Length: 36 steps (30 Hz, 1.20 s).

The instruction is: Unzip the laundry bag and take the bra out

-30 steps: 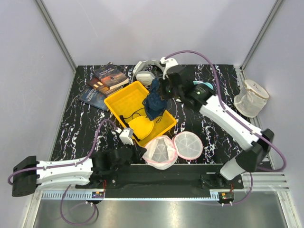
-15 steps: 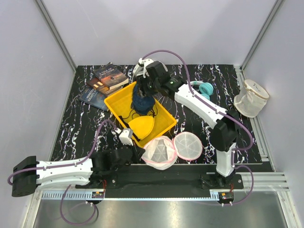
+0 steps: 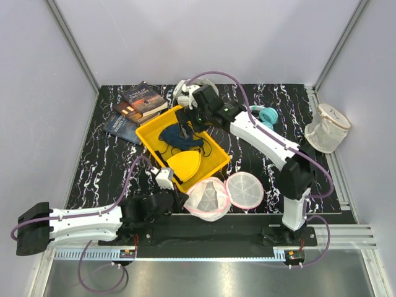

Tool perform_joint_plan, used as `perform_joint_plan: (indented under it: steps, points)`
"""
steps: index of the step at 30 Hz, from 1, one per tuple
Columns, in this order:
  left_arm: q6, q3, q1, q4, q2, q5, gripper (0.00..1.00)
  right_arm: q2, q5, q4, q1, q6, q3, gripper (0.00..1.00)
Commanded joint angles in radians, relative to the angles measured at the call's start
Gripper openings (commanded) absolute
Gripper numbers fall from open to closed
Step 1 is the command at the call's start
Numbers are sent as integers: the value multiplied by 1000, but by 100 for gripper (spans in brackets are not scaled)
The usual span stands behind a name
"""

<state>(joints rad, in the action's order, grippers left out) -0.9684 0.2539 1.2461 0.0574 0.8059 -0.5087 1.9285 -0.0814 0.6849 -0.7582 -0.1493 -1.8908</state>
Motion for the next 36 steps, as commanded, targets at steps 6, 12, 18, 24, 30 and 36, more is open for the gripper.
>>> perform_joint_plan:
  steps: [6,12,18,24,30,36]
  points:
    - [10,27,-2,-53,-7,-31,0,-318,75,34,88,-166,393,100]
    - [19,21,-5,-51,-34,-30,0,-546,121,82,206,-277,725,100]
    - [31,19,-5,-39,-63,-22,0,-666,86,97,342,-369,958,93]
    - [50,24,-5,-44,-74,-10,0,-642,126,100,356,-475,1082,86]
    - [62,22,-5,-54,-91,-8,0,-611,189,91,372,-513,1145,80]
    - [66,13,-4,-54,-106,-8,0,-594,215,90,387,-530,1144,71]
